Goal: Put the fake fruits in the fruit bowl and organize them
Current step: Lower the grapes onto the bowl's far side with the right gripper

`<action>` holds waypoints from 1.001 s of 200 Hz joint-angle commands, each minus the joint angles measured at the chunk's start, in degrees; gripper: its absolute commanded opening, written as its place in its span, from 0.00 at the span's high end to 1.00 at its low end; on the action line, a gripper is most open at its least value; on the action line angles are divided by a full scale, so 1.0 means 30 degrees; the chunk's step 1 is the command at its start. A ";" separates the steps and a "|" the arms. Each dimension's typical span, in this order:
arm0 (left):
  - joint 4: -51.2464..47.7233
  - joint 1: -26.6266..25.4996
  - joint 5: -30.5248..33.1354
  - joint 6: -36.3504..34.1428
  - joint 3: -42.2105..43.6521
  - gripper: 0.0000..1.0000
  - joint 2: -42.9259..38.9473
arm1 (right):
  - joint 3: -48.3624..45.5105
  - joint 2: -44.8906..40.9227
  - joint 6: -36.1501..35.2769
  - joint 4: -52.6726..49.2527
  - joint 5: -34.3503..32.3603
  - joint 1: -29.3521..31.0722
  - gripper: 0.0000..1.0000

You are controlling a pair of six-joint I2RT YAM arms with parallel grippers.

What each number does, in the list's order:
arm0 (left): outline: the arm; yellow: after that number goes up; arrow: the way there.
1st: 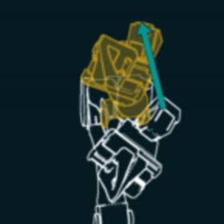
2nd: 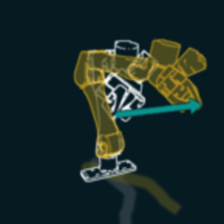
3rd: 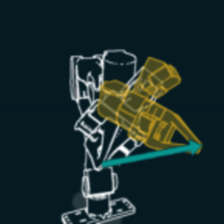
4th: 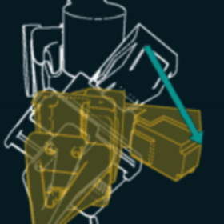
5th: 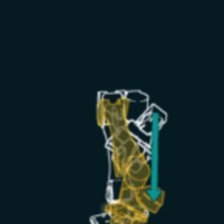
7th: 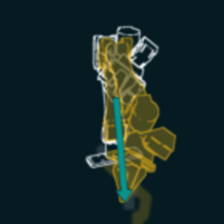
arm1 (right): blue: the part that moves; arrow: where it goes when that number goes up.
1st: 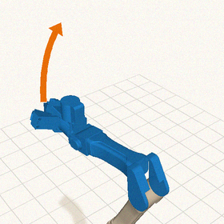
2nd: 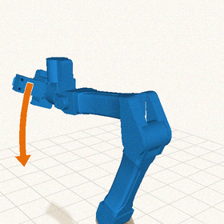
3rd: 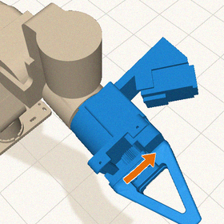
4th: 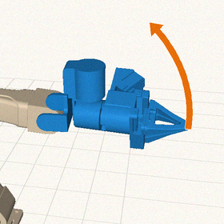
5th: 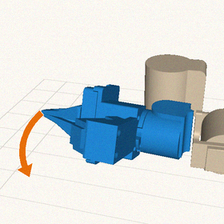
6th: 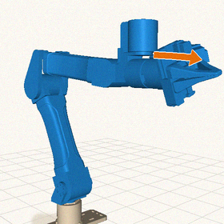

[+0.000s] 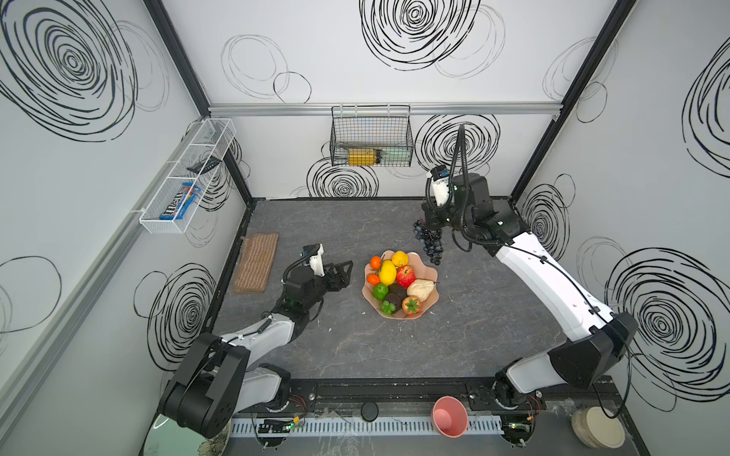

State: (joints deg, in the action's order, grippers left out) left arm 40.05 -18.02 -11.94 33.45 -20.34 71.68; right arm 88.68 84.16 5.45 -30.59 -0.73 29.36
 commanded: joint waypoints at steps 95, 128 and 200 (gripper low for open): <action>0.1122 -0.0123 -0.0152 0.0012 -0.0457 0.14 0.0035 | -0.2515 -0.0787 0.0798 0.1681 0.0710 -0.0003 1.00; 0.1122 -0.0131 -0.0177 0.0040 -0.0466 0.14 0.0072 | -0.4134 -0.1524 0.1170 0.2055 0.0686 -0.0014 1.00; 0.1129 -0.0143 -0.0150 0.0040 -0.0487 0.14 0.0079 | -0.7544 -0.3157 0.1901 0.2680 0.0952 -0.0003 1.00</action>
State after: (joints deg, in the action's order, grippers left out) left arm 40.42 -18.06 -11.97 33.45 -20.34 71.68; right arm 68.51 77.47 10.00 -25.04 1.32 29.34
